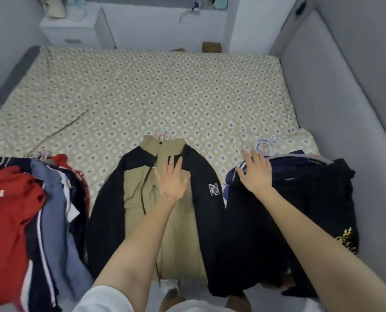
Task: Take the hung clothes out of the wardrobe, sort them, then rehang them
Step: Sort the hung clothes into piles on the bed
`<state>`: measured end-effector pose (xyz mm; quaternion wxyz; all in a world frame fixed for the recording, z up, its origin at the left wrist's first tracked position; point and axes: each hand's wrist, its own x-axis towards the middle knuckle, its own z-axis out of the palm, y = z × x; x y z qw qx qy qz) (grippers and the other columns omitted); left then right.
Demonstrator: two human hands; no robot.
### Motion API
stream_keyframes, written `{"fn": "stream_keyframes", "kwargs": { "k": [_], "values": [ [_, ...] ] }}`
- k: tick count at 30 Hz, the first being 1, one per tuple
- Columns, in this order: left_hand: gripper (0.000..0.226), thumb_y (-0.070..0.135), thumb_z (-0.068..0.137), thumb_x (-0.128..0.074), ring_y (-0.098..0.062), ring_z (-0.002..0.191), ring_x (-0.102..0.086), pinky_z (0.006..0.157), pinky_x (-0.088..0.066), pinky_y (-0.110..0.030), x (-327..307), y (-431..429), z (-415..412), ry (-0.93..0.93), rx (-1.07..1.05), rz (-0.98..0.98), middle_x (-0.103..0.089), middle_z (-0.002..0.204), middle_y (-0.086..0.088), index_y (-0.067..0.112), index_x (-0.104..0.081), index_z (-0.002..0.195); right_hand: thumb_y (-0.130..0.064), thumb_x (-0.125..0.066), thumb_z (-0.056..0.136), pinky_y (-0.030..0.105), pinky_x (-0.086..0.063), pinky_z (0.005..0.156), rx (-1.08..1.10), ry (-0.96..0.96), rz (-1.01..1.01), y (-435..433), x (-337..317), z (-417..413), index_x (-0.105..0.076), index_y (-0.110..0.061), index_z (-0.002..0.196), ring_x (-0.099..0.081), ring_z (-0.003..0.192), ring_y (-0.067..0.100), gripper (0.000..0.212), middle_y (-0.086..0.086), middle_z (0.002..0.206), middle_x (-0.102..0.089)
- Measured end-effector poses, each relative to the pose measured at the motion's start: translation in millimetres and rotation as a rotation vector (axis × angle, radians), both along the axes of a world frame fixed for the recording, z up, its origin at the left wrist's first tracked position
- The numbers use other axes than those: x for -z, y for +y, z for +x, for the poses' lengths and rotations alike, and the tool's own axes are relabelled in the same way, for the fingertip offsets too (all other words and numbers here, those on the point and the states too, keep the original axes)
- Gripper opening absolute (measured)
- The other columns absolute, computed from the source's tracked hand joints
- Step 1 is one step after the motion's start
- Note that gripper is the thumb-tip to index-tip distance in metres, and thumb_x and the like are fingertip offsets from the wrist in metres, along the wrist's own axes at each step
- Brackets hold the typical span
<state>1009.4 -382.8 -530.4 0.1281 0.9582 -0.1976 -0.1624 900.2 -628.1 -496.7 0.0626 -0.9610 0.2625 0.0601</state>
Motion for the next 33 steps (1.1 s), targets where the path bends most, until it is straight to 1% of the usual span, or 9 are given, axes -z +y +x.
{"fn": "stream_keyframes", "kwargs": {
  "k": [2,4,9,14,19,24,28,30,33],
  "values": [
    [0.068,0.044,0.103,-0.038,-0.023,0.153,0.005,0.121,0.002,-0.056,0,28,13,-0.006,0.025,0.036,0.002,0.166,-0.001,0.027,-0.002,0.158,-0.045,-0.049,0.097,0.049,-0.023,0.116,0.027,0.024,0.017,28,1,11,-0.022,-0.021,0.155,-0.026,0.143,0.033,0.068,0.013,0.155,-0.031],
    [0.068,0.043,0.103,-0.037,-0.023,0.153,0.007,0.121,0.005,-0.055,0,53,24,0.001,0.042,0.056,0.004,0.166,-0.001,0.025,-0.002,0.158,-0.046,-0.047,0.097,0.049,-0.021,0.116,0.034,0.034,0.026,52,2,19,-0.021,-0.021,0.155,-0.024,0.144,0.032,0.068,0.012,0.156,-0.029],
    [0.070,0.043,0.102,-0.040,-0.023,0.152,0.009,0.119,0.010,-0.052,0,99,51,0.036,-0.001,0.022,0.004,0.166,-0.002,0.025,-0.003,0.159,-0.048,-0.046,0.098,0.048,-0.019,0.117,0.030,0.050,0.052,97,4,39,-0.020,-0.021,0.156,-0.020,0.146,0.033,0.069,0.013,0.158,-0.026],
    [0.071,0.049,0.102,-0.035,-0.023,0.153,0.007,0.120,0.006,-0.053,8,127,70,0.052,-0.053,0.047,0.006,0.166,-0.002,0.025,0.002,0.158,-0.050,-0.041,0.100,0.046,-0.014,0.119,0.001,0.107,0.059,121,3,57,-0.011,-0.023,0.156,-0.014,0.148,0.032,0.070,0.011,0.161,-0.017],
    [0.072,0.049,0.103,-0.035,-0.022,0.153,0.008,0.121,0.005,-0.053,23,140,93,0.082,-0.093,0.058,0.008,0.166,-0.002,0.024,0.004,0.158,-0.051,-0.040,0.100,0.047,-0.014,0.120,-0.034,0.164,0.073,127,19,85,-0.007,-0.024,0.157,-0.011,0.149,0.032,0.071,0.011,0.162,-0.013],
    [0.074,0.048,0.102,-0.038,-0.023,0.153,0.007,0.121,0.004,-0.054,49,146,121,0.132,-0.126,0.073,0.006,0.166,-0.003,0.023,0.002,0.158,-0.050,-0.041,0.100,0.048,-0.013,0.120,-0.077,0.184,0.126,127,48,116,-0.007,-0.024,0.157,-0.011,0.148,0.033,0.071,0.012,0.162,-0.011],
    [0.074,0.048,0.101,-0.039,-0.022,0.153,0.006,0.120,0.004,-0.053,77,140,147,0.154,-0.129,0.076,0.005,0.166,-0.002,0.023,0.001,0.159,-0.050,-0.040,0.100,0.045,-0.014,0.119,-0.085,0.212,0.142,124,82,141,-0.006,-0.025,0.157,-0.013,0.148,0.032,0.071,0.012,0.162,-0.012],
    [0.073,0.048,0.102,-0.038,-0.021,0.153,0.006,0.120,0.006,-0.051,97,136,162,0.141,-0.117,0.079,0.004,0.166,-0.003,0.023,0.001,0.158,-0.050,-0.040,0.100,0.044,-0.014,0.118,-0.088,0.209,0.137,120,104,156,-0.007,-0.025,0.157,-0.014,0.148,0.031,0.070,0.012,0.162,-0.013],
    [0.070,0.048,0.103,-0.035,-0.021,0.153,0.007,0.120,0.008,-0.049,140,134,183,0.113,-0.062,0.107,0.005,0.166,-0.003,0.024,0.001,0.159,-0.049,-0.039,0.100,0.045,-0.012,0.121,-0.117,0.246,0.160,114,147,184,-0.001,-0.027,0.157,-0.008,0.150,0.031,0.072,0.011,0.163,-0.006]
  ]
}}
